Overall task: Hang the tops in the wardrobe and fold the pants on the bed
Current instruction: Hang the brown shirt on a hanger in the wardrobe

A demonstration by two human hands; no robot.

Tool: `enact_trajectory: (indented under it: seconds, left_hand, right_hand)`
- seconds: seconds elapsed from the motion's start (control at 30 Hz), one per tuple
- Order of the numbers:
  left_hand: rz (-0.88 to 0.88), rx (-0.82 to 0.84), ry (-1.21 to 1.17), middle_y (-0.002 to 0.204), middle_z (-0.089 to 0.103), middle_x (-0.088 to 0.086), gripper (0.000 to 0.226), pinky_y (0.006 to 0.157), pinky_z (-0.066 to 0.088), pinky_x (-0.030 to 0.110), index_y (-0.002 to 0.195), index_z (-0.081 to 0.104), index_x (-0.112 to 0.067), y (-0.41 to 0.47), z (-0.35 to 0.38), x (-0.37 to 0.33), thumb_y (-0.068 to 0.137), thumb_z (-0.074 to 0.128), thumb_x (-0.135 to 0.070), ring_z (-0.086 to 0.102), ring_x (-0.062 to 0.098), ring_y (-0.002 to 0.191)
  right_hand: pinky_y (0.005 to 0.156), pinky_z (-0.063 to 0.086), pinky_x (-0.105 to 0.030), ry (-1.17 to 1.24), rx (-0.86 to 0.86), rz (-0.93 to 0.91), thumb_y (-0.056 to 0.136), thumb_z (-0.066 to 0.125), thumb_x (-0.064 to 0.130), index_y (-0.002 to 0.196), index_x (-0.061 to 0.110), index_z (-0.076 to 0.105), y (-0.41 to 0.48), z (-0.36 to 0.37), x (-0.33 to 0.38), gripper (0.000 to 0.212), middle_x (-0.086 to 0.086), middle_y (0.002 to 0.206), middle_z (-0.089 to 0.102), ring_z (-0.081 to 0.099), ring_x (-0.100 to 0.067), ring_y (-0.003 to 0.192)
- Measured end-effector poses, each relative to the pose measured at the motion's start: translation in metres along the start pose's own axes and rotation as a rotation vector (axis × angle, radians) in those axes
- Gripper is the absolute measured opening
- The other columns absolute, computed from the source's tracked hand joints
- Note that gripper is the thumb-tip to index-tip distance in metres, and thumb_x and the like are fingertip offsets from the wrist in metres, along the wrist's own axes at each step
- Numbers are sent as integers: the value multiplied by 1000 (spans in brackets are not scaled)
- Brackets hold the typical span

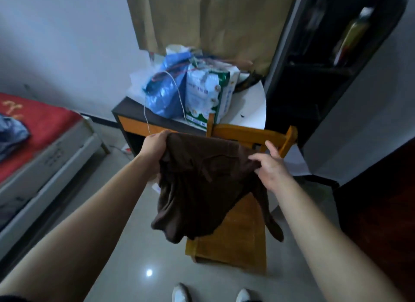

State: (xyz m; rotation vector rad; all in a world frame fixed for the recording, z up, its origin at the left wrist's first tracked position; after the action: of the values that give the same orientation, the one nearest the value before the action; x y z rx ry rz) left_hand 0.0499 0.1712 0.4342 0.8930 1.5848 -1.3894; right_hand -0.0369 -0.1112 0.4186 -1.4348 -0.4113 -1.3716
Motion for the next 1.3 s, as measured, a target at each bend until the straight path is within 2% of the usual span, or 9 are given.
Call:
enact_trajectory:
  seconds: [0.13,0.23,0.33,0.47,0.57,0.9,1.03,1.2,1.3]
  left_hand:
    - [72,2,-133,75,70,14,23,65,57,36,84,69,-8,-42,-12,-61,85,69,-31,66,22,58]
    - [128,-35,-284,87,72,16,30,62,56,33,97,69,-6,-69,-29,-94,81,71,-32,70,22,67]
    - [188,-112,-391,75,68,10,23,59,57,32,93,65,-8,-99,-43,-116,84,69,-29,68,21,63]
    - [298,-333,-378,73,67,9,18,71,59,37,88,66,-6,-135,-66,-129,85,72,-22,68,24,69]
    - [379,-453,-297,67,65,6,16,69,57,35,75,65,-11,-159,-98,-126,85,72,-21,66,24,67]
    - [335,-849,145,96,67,8,20,65,49,20,92,60,-24,-264,-270,-20,94,58,-4,59,13,74]
    - [226,-886,305,95,68,5,30,84,45,23,93,65,-13,-298,-320,26,90,48,12,62,17,92]
    - [160,-904,391,85,71,3,34,74,52,31,90,70,-15,-330,-379,70,89,48,10,65,17,80]
    - [271,-1021,159,70,61,1,22,53,44,17,82,64,-14,-358,-409,70,100,51,-12,56,13,62]
  right_hand:
    - [88,57,-42,-530,121,-346,77,52,-16,112,29,64,-19,14,15,58,-5,113,65,63,-20,104]
    - [73,54,-20,-725,201,-593,81,50,-15,89,39,68,-29,28,26,58,-2,108,62,60,-3,93]
    - [82,39,-7,-933,351,-682,90,45,-7,96,33,73,-40,47,32,50,-4,116,48,49,-14,105]
    - [101,43,-32,-1173,554,-813,89,59,32,117,30,67,-56,73,34,30,-8,125,39,49,-22,113]
    - [89,48,-38,-1482,641,-1016,76,70,56,134,35,45,-69,96,35,67,-5,122,33,47,-17,101]
    - [81,44,-43,-1109,856,-1323,83,39,29,103,7,60,-182,249,25,36,-16,104,59,55,-38,94]
    - [70,30,-31,-907,1158,-1044,98,43,20,105,10,54,-264,307,-5,17,-7,93,61,56,-28,88]
    - [71,42,-33,-783,1402,-793,94,56,28,90,14,62,-357,377,-69,16,-1,85,66,60,-19,83]
    - [66,42,-30,-809,1506,-704,89,61,28,80,17,62,-407,416,-111,14,5,74,61,56,-12,72]
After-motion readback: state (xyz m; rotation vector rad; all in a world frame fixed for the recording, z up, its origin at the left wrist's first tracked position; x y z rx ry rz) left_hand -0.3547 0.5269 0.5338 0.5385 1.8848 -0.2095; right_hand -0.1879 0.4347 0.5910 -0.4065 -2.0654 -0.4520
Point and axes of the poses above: each hand's wrist, its own y-axis towards the middle knuckle, its own z-axis out of the palm, x = y × z, the point moved 2 cm from there along y, towards the middle knuckle
